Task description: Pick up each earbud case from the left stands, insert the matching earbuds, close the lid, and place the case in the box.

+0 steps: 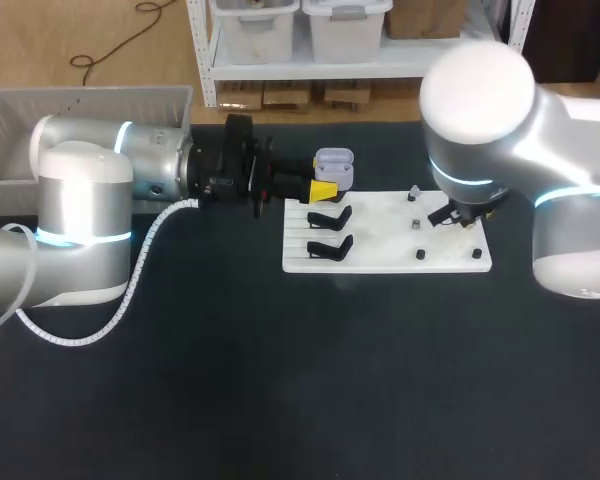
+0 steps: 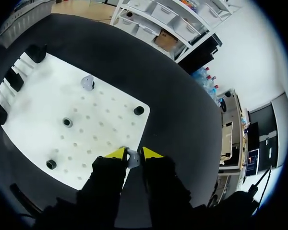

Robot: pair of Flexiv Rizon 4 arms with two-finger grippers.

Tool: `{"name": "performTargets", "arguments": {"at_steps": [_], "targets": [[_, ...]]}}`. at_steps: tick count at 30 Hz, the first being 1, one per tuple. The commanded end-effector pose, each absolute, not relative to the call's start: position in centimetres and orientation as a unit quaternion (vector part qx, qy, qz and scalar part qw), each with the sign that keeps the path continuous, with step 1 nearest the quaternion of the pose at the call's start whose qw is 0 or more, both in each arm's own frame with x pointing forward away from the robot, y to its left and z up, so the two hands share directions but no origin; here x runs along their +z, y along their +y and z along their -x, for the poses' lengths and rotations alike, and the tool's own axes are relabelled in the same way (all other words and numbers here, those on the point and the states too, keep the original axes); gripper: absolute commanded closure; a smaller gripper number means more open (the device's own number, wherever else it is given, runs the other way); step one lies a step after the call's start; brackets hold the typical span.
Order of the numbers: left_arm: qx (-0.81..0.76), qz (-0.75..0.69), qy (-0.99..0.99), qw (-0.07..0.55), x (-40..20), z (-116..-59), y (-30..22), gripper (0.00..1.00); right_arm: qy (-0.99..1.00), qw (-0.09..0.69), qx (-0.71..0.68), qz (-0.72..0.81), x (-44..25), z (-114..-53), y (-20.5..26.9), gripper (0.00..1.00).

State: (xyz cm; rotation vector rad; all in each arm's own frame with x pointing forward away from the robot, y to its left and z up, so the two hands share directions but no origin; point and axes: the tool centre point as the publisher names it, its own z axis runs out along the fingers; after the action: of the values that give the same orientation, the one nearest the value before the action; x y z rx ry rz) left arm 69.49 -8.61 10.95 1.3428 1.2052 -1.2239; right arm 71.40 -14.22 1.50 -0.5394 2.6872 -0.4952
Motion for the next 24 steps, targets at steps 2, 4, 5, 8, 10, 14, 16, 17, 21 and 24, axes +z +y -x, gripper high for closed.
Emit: {"name": "performTargets", "arguments": {"at_steps": [2,4,5,8,10,14,16,17,21,24], "targets": [[-0.498,-0.546,0.489,0.464,10.8,-69.5,-8.6,1.0,0.956,0.166,-0.179,0.165,5.1,-70.8,-14.0,1.0],[-0.498,-0.546,0.489,0.464,10.8,-69.5,-8.6,1.0,0.961,0.142,-0.187,0.146,6.7,-70.6,-13.8,1.0],[-0.498,-0.546,0.489,0.464,10.8,-69.5,-8.6,1.0,0.965,0.131,-0.183,0.134,7.5,-70.6,-13.8,1.0],[-0.498,-0.546,0.489,0.464,10.8,-69.5,-8.6,1.0,0.974,0.115,-0.166,0.101,10.5,-70.5,-13.1,1.0],[-0.498,-0.546,0.489,0.464,10.8,-69.5,-8.6,1.0,0.977,0.113,-0.159,0.082,12.4,-70.5,-12.5,1.0],[-0.498,-0.546,0.489,0.464,10.8,-69.5,-8.6,1.0,0.982,0.101,-0.151,0.055,14.9,-70.0,-11.0,1.0],[-0.498,-0.546,0.489,0.464,10.8,-69.5,-8.6,1.0,0.982,0.101,-0.155,0.044,15.7,-69.7,-10.3,1.0],[-0.498,-0.546,0.489,0.464,10.8,-69.5,-8.6,1.0,0.982,0.102,-0.156,0.04,16.0,-69.5,-9.9,1.0],[-0.498,-0.546,0.489,0.464,10.8,-69.5,-8.6,1.0,0.981,0.107,-0.155,0.034,17.0,-68.7,-8.1,1.0],[-0.498,-0.546,0.489,0.464,10.8,-69.5,-8.6,1.0,0.983,0.116,-0.141,0.035,17.4,-68.4,-6.7,1.0]]}}
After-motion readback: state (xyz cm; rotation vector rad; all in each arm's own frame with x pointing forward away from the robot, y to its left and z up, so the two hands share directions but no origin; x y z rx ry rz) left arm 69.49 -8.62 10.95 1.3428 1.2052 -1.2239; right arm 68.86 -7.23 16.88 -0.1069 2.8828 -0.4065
